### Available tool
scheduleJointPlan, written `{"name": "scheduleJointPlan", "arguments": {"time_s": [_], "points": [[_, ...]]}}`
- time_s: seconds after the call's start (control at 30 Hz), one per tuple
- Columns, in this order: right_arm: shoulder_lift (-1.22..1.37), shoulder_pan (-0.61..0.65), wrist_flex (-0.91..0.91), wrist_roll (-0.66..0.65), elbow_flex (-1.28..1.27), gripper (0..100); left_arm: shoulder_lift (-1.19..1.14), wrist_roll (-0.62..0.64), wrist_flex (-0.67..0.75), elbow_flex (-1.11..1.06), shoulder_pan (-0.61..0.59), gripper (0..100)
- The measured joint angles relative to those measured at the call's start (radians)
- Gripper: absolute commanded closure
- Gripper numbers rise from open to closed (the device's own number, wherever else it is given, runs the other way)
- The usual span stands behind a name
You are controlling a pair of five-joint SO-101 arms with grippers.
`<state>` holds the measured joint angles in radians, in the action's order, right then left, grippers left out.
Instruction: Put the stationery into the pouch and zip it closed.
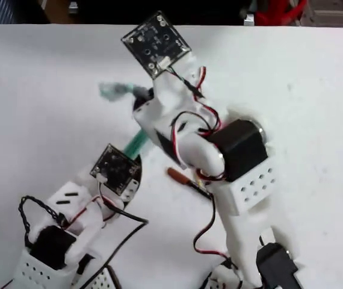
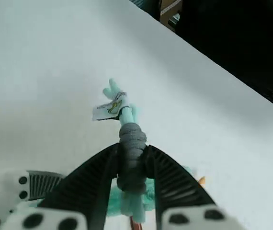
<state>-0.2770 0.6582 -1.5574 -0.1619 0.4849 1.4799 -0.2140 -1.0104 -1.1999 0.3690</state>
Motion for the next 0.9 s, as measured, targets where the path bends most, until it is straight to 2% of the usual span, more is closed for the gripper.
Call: {"name": "scheduleJointPlan", "arguments": {"time_s": [0.13,0.3,0.4,0.53,0.73,0.9], "points": [[0.000,0.037,0.020,0.064,0.000,98.1,0.000,0.058,0.008,0.000,-0.002,89],[0.000,0.038,0.037,0.095,0.000,98.1,-0.006,0.104,0.083,-0.023,-0.020,90],[0.000,0.041,0.037,0.100,0.000,98.1,-0.002,0.104,0.146,-0.068,-0.031,99],[-0.002,0.107,0.061,0.101,0.002,98.1,-0.014,0.106,0.203,-0.094,-0.028,98],[-0.002,0.196,0.081,0.103,0.002,98.1,-0.008,0.107,0.210,-0.094,-0.025,98],[-0.003,0.189,0.094,0.055,0.002,97.4,-0.008,0.109,0.210,-0.095,-0.029,98]]}}
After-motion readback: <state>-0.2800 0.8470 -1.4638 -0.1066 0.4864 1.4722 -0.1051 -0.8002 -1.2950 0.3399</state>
